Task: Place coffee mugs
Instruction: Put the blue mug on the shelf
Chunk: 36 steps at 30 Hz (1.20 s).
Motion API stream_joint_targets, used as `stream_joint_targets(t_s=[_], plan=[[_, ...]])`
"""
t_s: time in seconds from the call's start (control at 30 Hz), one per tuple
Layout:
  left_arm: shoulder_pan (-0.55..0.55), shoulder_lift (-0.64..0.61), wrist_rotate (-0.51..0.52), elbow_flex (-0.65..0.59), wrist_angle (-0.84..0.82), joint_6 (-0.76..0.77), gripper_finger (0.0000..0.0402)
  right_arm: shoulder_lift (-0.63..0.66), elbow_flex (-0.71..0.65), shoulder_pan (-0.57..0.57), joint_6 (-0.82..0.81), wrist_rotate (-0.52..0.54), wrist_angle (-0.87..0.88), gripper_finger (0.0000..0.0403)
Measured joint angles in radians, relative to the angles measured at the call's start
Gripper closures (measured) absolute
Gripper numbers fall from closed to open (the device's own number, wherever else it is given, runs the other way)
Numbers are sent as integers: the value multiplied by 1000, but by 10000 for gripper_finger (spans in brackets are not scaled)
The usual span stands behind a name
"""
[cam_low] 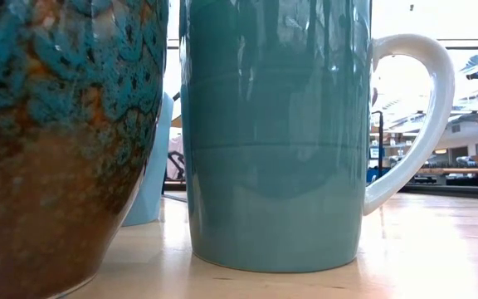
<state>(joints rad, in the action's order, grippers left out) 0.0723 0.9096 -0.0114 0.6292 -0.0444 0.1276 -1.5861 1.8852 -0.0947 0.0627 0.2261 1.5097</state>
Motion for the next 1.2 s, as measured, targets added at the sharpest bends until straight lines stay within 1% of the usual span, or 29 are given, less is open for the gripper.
stream_joint_targets(t_s=[0.1, 0.17, 0.23, 0.37, 0.47, 0.53, 0.6, 0.67, 0.87, 0.97, 1.03, 1.2], plan=[[0, 0, -156, 0, 0, -34, 347, 33, -16, 47, -45, -3, -75, 286], [8, 0, -235, 0, 0, -55, 347, 48, -26, 75, -80, -10, -114, 286], [26, 0, -266, 0, -2, -61, 347, 57, -36, 108, -114, -10, -147, 286], [75, 0, -274, 0, -7, -62, 347, 60, -77, 179, -151, 7, -210, 286], [107, 0, -270, 0, -5, -106, 347, 56, -124, 232, -172, 21, -258, 286], [122, 0, -227, 0, 3, -118, 347, 51, -160, 265, -186, 32, -296, 286], [136, 0, -165, 0, 11, -88, 347, 48, -200, 292, -199, 40, -337, 286], [152, 11, -134, 0, 14, -61, 347, 48, -242, 314, -219, 40, -392, 286], [215, 94, -128, 2, 39, -20, 347, 47, -355, 376, -295, 35, -542, 286], [242, 145, -119, 38, -25, 34, 347, 47, -401, 408, -337, 42, -623, 286], [257, 172, -107, 83, -71, 85, 347, 47, -430, 431, -365, 74, -650, 286], [296, 264, -4, 207, -261, 202, 347, 47, -482, 481, -429, 169, -692, 286]])
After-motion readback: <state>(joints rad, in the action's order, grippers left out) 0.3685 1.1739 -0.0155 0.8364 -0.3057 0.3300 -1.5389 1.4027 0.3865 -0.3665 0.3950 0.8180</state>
